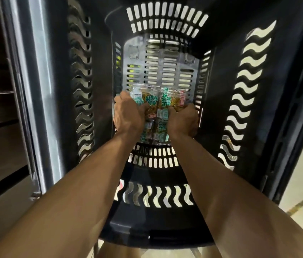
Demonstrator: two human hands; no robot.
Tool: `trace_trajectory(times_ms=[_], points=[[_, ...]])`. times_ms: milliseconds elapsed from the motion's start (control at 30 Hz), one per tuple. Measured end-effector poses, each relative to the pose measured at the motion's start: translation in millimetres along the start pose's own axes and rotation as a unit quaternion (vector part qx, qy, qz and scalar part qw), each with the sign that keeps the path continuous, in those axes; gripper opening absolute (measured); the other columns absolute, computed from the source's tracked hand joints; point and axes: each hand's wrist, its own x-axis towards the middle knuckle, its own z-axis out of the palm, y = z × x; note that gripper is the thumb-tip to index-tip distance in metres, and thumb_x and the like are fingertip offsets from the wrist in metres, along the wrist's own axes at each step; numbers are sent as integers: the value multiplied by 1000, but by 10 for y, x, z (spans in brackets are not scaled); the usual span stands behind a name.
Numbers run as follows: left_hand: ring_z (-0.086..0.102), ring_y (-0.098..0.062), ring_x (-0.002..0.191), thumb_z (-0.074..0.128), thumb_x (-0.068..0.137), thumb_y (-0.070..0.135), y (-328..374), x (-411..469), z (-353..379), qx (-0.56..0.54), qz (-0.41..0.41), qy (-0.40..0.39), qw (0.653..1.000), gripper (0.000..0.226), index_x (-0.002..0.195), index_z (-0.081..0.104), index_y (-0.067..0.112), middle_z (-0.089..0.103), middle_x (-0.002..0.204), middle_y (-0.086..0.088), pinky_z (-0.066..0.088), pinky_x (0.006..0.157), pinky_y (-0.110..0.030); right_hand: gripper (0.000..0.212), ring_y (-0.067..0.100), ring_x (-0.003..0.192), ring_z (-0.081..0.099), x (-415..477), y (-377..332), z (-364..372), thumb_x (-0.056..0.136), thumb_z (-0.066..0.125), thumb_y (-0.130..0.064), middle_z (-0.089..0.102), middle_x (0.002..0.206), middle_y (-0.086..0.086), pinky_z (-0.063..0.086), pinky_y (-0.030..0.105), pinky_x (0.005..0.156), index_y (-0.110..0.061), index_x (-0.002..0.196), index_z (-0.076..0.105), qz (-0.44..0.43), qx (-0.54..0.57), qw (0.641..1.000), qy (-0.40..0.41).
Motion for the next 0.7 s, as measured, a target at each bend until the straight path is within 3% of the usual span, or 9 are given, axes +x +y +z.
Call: trace_trajectory(times_ms=[67, 133, 200, 333, 467, 567, 600, 700], points=[[58, -20, 98, 85, 85, 37, -16, 1, -5, -7, -15, 0, 1000, 54, 121, 56, 9, 55, 110, -2, 53, 76, -31, 44, 27, 111, 64, -9, -24, -18, 87, 81, -41, 64, 123, 5, 56, 46, 92, -20, 121, 64, -4, 0, 1000, 0], [57, -17, 91, 87, 82, 41, -25, -22, -24, -9, -21, 1, 1000, 52, 112, 54, 15, 57, 103, 1, 42, 62, -25, 41, 26, 107, 65, 13, -32, -29, 82, 85, -39, 65, 120, 2, 58, 49, 90, -26, 116, 65, 3, 10, 1000, -4], [60, -18, 86, 89, 80, 40, -22, -58, -55, -35, -30, -2, 999, 55, 113, 51, 17, 60, 99, 2, 43, 57, -28, 42, 25, 106, 66, 5, -54, -84, 78, 87, -34, 65, 118, 1, 59, 48, 88, -25, 111, 63, 15, 36, 999, -19], [64, -20, 92, 91, 78, 36, -12, -208, -211, -109, -75, -25, 991, 51, 104, 49, 21, 61, 98, 6, 59, 69, -39, 39, 23, 100, 67, -159, -70, -226, 91, 79, -22, 60, 106, -3, 61, 44, 84, -18, 117, 51, 11, 103, 992, -69], [73, -16, 84, 90, 80, 34, 28, -485, -577, -223, -125, -46, 966, 39, 101, 59, 23, 71, 97, 4, 65, 70, -46, 37, 19, 103, 69, -495, -166, -554, 97, 73, -20, 61, 111, -8, 62, 43, 89, -20, 128, 54, -10, 180, 979, -92], [78, -22, 91, 83, 87, 21, 156, -765, -985, -366, -151, -78, 915, 27, 107, 65, 17, 77, 105, -4, 66, 76, -46, 40, 17, 104, 71, -744, -272, -986, 94, 76, -18, 71, 116, -4, 61, 44, 93, -14, 131, 62, -39, 220, 969, -109], [78, -23, 95, 82, 88, 18, 218, -875, -1150, -402, -159, -92, 897, 29, 112, 66, 15, 77, 110, -6, 66, 78, -44, 39, 17, 103, 72, -835, -329, -1171, 93, 77, -18, 72, 115, -3, 62, 43, 92, -13, 130, 64, -46, 236, 963, -120], [76, -27, 102, 84, 82, 23, 440, -1203, -1636, -422, -156, -99, 887, 48, 124, 66, 12, 77, 115, -9, 62, 91, -45, 42, 16, 104, 72, -1091, -500, -1783, 94, 76, -22, 73, 116, 0, 61, 29, 80, -12, 133, 64, -47, 255, 953, -160]])
